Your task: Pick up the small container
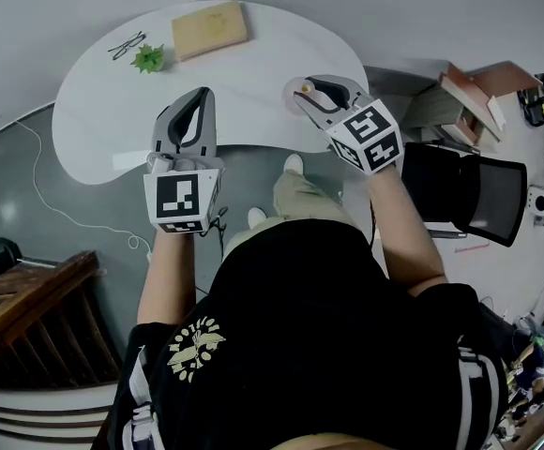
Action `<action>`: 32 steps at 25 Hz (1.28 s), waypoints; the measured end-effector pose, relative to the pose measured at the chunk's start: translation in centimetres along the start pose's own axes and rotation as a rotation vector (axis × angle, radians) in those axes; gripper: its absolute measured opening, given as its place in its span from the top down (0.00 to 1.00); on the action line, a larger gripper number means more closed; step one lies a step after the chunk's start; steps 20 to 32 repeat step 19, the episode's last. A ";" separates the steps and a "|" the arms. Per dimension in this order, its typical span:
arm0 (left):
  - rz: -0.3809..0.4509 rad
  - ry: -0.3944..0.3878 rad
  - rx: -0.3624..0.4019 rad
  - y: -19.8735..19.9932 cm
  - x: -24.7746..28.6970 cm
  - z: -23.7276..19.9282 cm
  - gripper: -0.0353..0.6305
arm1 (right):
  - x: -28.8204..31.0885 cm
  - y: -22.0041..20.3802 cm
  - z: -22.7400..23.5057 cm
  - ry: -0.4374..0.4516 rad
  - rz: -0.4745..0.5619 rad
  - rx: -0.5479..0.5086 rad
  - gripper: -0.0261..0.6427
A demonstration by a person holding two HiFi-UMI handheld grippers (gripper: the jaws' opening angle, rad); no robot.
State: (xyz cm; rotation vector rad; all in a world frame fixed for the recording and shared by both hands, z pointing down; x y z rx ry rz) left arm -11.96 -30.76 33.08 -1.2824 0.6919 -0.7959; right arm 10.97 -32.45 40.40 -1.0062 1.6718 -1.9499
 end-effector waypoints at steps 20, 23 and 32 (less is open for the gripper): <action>0.052 -0.045 0.000 1.8 -3.5 1.0 0.91 | -3.6 3.7 -4.2 -0.039 0.061 -0.028 0.74; 0.052 -0.045 0.000 1.8 -3.5 1.0 0.91 | -3.6 3.7 -4.2 -0.039 0.061 -0.028 0.74; 0.052 -0.045 0.000 1.8 -3.5 1.0 0.91 | -3.6 3.7 -4.2 -0.039 0.061 -0.028 0.74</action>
Point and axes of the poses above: the fingertips, and each gripper's own axes: x forward along the fingers, z to its right, y out of its top, the point moved 8 cm from there along -x, backward along the fingers, and after that the axes turned 15 degrees about z, right-handed, at the moved point
